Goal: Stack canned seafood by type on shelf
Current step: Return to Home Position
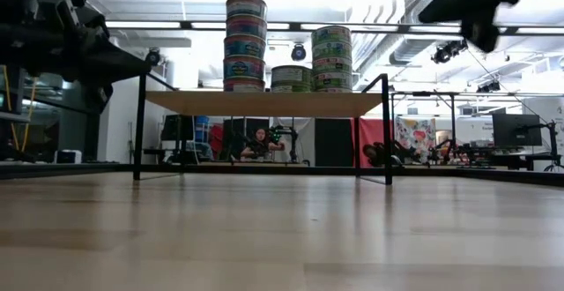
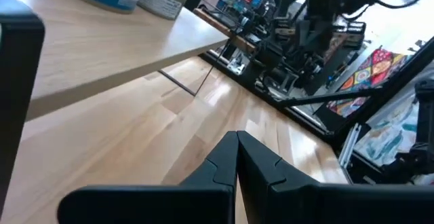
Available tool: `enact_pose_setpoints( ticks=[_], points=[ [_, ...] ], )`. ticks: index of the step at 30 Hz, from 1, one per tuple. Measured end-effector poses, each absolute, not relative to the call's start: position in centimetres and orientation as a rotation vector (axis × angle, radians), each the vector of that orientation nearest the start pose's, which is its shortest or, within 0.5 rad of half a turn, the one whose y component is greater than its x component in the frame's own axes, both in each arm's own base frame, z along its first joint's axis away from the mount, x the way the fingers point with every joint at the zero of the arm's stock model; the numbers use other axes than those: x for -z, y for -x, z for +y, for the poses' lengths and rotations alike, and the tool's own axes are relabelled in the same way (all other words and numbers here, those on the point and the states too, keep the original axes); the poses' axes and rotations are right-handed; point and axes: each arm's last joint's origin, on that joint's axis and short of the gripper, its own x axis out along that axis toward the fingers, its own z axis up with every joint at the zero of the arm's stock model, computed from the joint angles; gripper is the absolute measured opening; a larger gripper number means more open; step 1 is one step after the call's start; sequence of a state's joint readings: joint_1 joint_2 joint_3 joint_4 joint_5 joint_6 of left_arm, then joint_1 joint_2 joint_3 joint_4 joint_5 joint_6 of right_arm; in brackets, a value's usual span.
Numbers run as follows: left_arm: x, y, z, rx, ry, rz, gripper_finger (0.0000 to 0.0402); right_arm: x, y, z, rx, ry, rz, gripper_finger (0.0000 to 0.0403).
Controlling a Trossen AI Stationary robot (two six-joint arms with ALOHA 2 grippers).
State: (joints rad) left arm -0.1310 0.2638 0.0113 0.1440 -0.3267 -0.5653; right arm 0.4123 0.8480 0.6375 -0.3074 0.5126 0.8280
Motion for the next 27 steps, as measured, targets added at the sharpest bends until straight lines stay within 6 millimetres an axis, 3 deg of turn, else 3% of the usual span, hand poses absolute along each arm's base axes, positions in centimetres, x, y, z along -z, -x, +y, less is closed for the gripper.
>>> enact_pose_setpoints(
  ticks=[5, 9, 12, 20, 24, 27],
  points=[
    [-15.8, -11.2, -0.6, -0.219, 0.563, 0.052, 0.0, -23.5, -17.1, 1.9, 0.175, -0.482, 0.28, 0.0],
    [-15.8, -11.2, -0.6, -0.219, 0.563, 0.052, 0.0, -21.4, -15.6, -1.9, 0.114, -0.451, 0.139, 0.0],
    [-15.8, -11.2, -0.6, -0.219, 0.563, 0.052, 0.0, -20.1, -14.2, -3.3, 0.107, -0.43, 0.067, 0.0],
    [-15.8, -11.2, -0.6, -0.217, 0.563, 0.052, 0.0, -17.1, -12.5, -2.4, 0.062, -0.514, -0.038, 0.0],
    [-15.9, -11.2, -0.6, -0.217, 0.563, 0.053, 0.0, -17.3, -12.5, -1.5, 0.05, -0.386, -0.058, 0.0],
    [-15.8, -11.2, -0.6, -0.217, 0.563, 0.053, 0.0, -17.3, -12.5, -1.6, 0.156, -0.269, -0.07, 0.0]
  ],
)
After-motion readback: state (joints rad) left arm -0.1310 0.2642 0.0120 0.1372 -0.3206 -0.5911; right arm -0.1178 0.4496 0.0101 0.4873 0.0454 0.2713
